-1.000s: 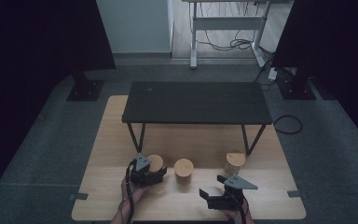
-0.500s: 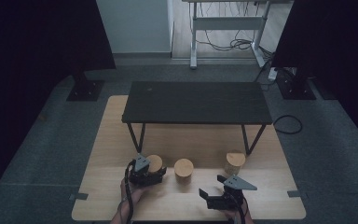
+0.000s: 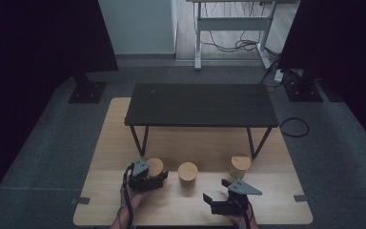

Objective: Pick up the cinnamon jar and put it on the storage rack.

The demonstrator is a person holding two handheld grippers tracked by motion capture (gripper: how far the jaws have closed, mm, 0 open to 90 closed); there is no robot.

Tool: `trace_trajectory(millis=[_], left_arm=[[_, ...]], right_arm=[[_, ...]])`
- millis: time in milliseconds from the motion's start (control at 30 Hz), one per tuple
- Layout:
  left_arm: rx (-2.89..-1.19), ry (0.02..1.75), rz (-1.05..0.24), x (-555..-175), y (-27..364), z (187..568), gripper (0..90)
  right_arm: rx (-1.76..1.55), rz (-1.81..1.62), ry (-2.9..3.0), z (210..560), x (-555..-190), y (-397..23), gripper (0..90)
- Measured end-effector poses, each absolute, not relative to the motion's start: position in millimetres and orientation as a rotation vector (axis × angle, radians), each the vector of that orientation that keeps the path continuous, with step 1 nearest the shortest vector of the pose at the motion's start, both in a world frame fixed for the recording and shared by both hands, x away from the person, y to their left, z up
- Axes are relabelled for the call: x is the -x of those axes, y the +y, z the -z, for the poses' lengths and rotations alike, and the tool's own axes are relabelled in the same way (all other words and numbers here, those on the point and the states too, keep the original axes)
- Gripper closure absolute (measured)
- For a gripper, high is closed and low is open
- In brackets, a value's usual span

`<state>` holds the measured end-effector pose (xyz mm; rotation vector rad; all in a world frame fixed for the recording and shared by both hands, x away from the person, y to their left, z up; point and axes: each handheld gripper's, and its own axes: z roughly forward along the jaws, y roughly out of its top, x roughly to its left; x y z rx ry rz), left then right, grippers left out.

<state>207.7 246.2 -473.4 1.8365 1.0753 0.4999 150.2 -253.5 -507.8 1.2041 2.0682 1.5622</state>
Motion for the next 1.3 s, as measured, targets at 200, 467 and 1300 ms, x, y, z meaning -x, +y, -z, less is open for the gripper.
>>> trace_trajectory(millis=[200, 467, 1300], left_arm=[[-1.832, 1.067, -0.517, -200, 250, 464, 22.8], [-1.837, 1.071, -0.508, -197, 255, 452, 22.9], [-1.776, 1.004, -0.538, -180, 264, 438, 23.0]], right_arm=[[-1.217, -1.562, 2.061, 507, -150, -254, 2.4], [-1.214, -1.554, 2.061, 507, -150, -253, 2.3], [-1.224, -1.525, 2.054, 507, -150, -253, 2.9]])
